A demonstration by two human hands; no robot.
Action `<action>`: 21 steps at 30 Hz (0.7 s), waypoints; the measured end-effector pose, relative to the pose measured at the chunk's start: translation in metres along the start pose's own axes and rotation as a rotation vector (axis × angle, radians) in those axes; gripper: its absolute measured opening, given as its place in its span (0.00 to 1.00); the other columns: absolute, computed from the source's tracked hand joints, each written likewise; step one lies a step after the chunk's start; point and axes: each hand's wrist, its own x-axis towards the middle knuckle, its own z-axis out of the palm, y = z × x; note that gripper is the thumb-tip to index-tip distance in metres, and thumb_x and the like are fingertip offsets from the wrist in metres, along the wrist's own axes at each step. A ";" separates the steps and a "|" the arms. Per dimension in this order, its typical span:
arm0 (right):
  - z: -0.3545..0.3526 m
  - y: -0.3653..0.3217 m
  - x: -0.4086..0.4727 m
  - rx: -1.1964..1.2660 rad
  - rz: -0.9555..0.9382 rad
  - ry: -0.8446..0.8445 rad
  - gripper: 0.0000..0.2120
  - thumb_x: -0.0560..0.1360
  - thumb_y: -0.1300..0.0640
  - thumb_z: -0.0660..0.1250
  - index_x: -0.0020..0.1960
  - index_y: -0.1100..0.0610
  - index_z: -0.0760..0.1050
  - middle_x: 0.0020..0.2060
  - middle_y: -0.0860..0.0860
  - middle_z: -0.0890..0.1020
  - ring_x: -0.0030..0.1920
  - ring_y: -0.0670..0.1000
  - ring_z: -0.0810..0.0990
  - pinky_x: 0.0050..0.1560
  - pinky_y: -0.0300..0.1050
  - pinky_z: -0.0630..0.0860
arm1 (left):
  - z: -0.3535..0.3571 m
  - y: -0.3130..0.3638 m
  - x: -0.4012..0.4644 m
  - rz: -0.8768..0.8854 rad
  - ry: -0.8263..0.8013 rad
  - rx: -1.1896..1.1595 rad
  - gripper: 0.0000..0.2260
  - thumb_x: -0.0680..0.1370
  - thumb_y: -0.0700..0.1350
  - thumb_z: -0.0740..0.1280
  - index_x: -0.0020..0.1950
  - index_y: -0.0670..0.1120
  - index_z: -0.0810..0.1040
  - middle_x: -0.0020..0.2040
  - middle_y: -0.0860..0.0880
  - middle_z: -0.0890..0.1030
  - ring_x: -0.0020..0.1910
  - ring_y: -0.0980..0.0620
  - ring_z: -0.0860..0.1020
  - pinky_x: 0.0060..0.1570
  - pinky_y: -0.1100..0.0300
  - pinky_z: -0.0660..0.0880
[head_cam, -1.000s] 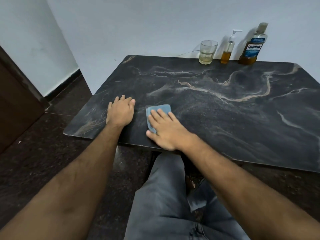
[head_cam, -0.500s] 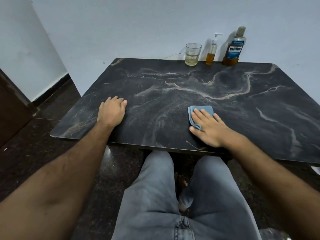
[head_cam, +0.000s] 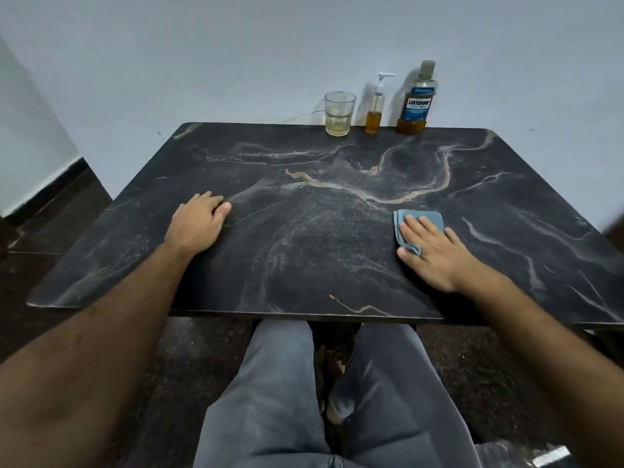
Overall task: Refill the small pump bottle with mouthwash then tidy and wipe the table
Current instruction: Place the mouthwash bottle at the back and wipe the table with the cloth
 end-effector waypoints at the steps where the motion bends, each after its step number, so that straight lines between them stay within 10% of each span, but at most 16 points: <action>1: -0.002 -0.001 0.016 0.000 0.021 0.013 0.32 0.82 0.38 0.43 0.81 0.50 0.42 0.80 0.46 0.42 0.80 0.48 0.40 0.77 0.56 0.41 | 0.001 -0.001 0.001 -0.006 0.001 -0.009 0.22 0.85 0.53 0.53 0.74 0.45 0.70 0.77 0.41 0.66 0.78 0.41 0.61 0.74 0.39 0.56; 21: -0.010 -0.247 0.086 0.024 -0.532 -0.003 0.31 0.82 0.40 0.46 0.81 0.54 0.48 0.81 0.50 0.47 0.80 0.53 0.43 0.77 0.58 0.40 | -0.006 -0.014 0.001 -0.094 0.123 -0.579 0.17 0.85 0.47 0.56 0.70 0.43 0.75 0.70 0.46 0.76 0.70 0.51 0.72 0.71 0.59 0.63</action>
